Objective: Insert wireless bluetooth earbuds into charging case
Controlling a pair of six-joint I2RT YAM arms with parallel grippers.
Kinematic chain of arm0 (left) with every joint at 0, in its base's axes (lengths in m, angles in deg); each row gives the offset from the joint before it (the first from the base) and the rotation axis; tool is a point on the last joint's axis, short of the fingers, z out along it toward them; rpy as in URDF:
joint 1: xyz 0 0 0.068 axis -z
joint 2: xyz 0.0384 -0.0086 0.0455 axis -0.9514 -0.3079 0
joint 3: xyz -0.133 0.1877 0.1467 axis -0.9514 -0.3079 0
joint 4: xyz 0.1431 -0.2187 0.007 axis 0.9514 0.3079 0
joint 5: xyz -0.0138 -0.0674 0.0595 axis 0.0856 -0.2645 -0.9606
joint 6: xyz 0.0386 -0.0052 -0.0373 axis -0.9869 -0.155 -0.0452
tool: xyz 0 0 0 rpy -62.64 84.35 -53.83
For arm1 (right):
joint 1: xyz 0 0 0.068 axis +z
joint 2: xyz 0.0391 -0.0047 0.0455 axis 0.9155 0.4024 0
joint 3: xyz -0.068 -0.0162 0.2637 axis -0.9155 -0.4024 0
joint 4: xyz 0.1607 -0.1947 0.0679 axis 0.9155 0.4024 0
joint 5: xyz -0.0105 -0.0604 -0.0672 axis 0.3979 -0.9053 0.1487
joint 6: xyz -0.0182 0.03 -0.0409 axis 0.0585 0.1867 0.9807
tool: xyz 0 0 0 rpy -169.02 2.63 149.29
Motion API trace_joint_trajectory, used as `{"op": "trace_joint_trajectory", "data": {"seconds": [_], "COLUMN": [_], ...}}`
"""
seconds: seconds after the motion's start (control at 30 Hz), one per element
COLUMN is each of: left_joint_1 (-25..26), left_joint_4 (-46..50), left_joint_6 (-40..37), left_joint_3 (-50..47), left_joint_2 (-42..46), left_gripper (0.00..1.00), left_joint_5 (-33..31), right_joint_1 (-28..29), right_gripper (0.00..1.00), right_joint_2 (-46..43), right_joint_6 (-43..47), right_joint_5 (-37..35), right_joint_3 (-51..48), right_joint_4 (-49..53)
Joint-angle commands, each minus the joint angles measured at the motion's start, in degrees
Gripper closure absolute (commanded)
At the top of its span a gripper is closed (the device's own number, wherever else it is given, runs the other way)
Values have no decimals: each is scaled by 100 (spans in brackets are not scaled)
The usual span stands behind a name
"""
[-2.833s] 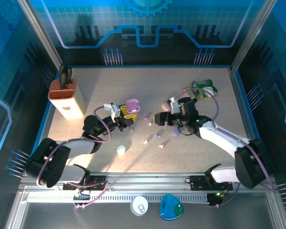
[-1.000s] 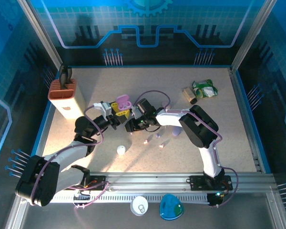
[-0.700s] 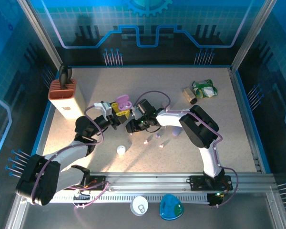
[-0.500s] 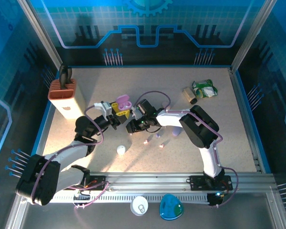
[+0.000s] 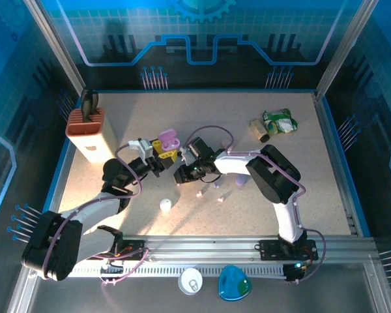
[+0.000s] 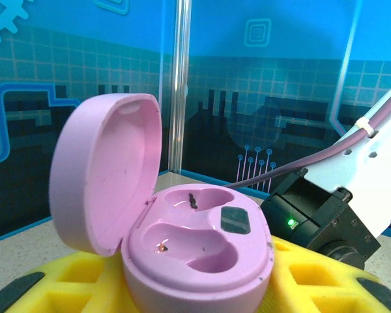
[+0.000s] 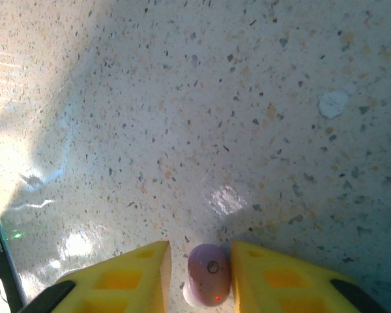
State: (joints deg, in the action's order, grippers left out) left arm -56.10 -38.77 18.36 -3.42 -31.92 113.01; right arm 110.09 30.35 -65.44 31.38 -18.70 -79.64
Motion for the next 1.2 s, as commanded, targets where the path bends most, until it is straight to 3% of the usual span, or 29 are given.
{"op": "trace_joint_trajectory", "data": {"seconds": [0.0,0.3,0.47,0.67,0.9,1.0,1.17], "left_joint_1": [-60,-60,-66,-63,-61,-59,-59], "left_joint_4": [-85,-74,33,310,575,574,574], "left_joint_6": [-21,-71,-159,-323,-505,-520,-558], "left_joint_3": [88,44,17,26,22,40,72], "left_joint_2": [-25,-13,18,154,252,230,138], "left_gripper": [59,59,59,59,59,58,58], "left_joint_5": [18,-34,-109,-214,-193,-169,-129], "right_joint_1": [136,151,152,149,133,134,146], "right_gripper": [72,78,81,79,83,83,83], "right_joint_2": [-143,-149,-418,-1116,-1652,-1654,-1811], "right_joint_6": [-23,-72,-224,-567,-1188,-1351,-1406], "right_joint_5": [-52,-247,-734,-2020,-3972,-4426,-4818], "right_joint_3": [-109,-82,-156,-523,-651,-509,-679], "right_joint_4": [297,389,459,618,1770,2323,2389]}}
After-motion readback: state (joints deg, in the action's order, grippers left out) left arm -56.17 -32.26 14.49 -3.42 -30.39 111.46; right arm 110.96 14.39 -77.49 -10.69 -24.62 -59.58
